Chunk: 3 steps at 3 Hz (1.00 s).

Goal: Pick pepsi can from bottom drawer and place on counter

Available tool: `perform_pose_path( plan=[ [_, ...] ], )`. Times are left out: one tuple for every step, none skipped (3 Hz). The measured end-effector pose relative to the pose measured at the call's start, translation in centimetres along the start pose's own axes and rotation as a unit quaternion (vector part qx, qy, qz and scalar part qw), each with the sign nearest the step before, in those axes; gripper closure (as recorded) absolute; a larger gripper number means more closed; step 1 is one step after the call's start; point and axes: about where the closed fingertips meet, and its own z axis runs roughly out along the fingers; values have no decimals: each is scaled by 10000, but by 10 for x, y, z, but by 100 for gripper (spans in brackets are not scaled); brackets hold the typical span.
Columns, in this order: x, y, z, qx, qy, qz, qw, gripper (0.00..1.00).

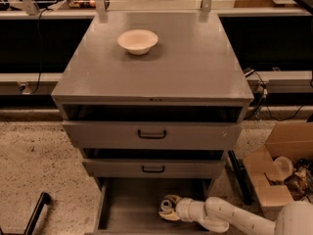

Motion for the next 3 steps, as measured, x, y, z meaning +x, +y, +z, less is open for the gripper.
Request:
perform_pose_path(
  plan=[
    [3, 1, 1, -130, -65, 101, 9998, 88],
    [-7, 0, -5, -248, -320, 188, 9990, 100],
    [-29, 5, -30, -440, -545, 115, 9975, 100]
  ],
)
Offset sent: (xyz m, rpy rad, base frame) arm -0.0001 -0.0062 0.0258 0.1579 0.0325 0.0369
